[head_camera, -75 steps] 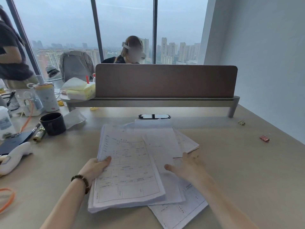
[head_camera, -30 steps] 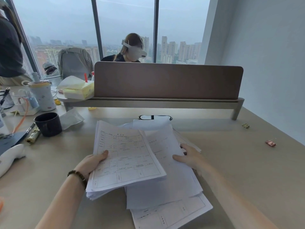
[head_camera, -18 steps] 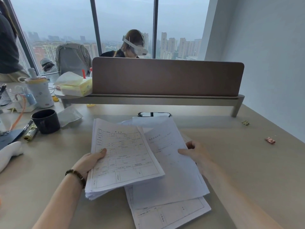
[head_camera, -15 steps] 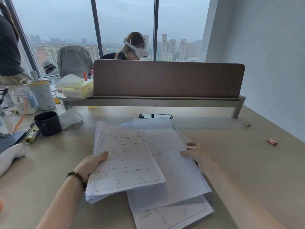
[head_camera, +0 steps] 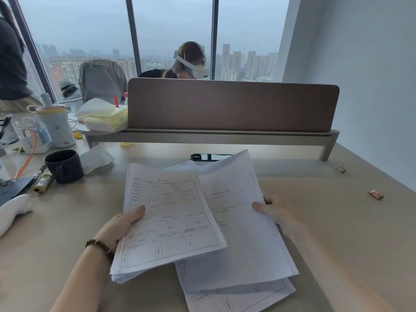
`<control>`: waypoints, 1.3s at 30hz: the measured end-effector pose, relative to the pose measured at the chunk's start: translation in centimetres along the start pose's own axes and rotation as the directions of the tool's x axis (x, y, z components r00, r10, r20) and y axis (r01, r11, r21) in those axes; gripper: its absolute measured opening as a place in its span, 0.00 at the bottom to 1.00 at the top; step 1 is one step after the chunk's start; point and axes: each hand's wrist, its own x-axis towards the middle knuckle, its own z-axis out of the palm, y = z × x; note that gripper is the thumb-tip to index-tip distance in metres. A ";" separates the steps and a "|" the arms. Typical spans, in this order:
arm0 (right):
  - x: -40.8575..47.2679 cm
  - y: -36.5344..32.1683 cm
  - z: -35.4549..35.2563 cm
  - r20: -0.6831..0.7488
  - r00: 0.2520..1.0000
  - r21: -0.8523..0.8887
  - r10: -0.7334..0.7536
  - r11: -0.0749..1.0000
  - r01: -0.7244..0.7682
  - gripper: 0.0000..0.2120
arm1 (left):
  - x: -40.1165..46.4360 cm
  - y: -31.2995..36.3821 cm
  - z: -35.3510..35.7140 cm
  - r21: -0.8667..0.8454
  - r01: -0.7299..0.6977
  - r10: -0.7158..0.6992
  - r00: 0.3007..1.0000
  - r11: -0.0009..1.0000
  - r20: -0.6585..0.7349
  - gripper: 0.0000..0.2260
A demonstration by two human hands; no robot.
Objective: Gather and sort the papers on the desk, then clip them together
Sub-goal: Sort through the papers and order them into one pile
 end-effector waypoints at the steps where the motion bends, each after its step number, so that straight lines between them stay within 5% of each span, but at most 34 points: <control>1: -0.6 -0.1 -0.2 -0.025 1.000 -0.018 -0.010 1.000 0.009 0.08 | 0.1 0.0 0.0 -0.001 -0.002 0.002 1.000 1.000 0.005 0.21; 6: -1.1 0.8 -1.6 -0.040 0.999 -0.005 -0.003 1.000 0.002 0.21 | 0.1 -0.1 -0.2 -0.040 0.024 -0.022 0.999 0.999 0.038 0.17; 9: -2.4 0.4 -1.9 0.084 0.996 -0.155 0.017 0.988 -0.004 0.03 | 0.1 0.1 -0.6 -0.035 0.050 -0.048 0.998 0.998 0.050 0.17; 12: -3.0 0.4 -1.7 0.038 0.999 -0.427 0.035 0.904 -0.016 0.18 | 0.2 0.1 -0.8 -0.017 0.055 -0.054 0.997 0.998 0.055 0.17; 15: -3.5 1.1 -1.2 0.060 0.998 -0.533 0.024 0.846 0.012 0.22 | 0.3 -0.1 -0.7 -0.012 0.054 -0.053 0.998 0.998 0.043 0.16; 19: -5.2 0.4 0.1 0.145 0.989 -0.466 -0.011 0.881 0.078 0.11 | 0.4 -0.2 -0.7 0.012 0.051 -0.052 0.998 0.999 0.032 0.27; 32: -4.1 -1.2 -1.1 0.262 0.964 0.058 -0.041 0.998 0.026 0.32 | -1.0 0.4 -0.4 -0.004 0.069 -0.069 0.997 0.998 0.020 0.28; 37: -2.0 -2.0 -3.1 0.210 0.977 0.018 0.042 0.999 -0.047 0.21 | -1.1 0.5 -0.3 -0.053 0.105 -0.102 0.992 0.993 0.068 0.27; 39: -1.2 -2.0 -3.5 0.188 0.979 0.002 0.074 0.997 -0.076 0.30 | -1.2 0.5 -0.3 -0.078 0.108 -0.103 0.992 0.991 0.071 0.26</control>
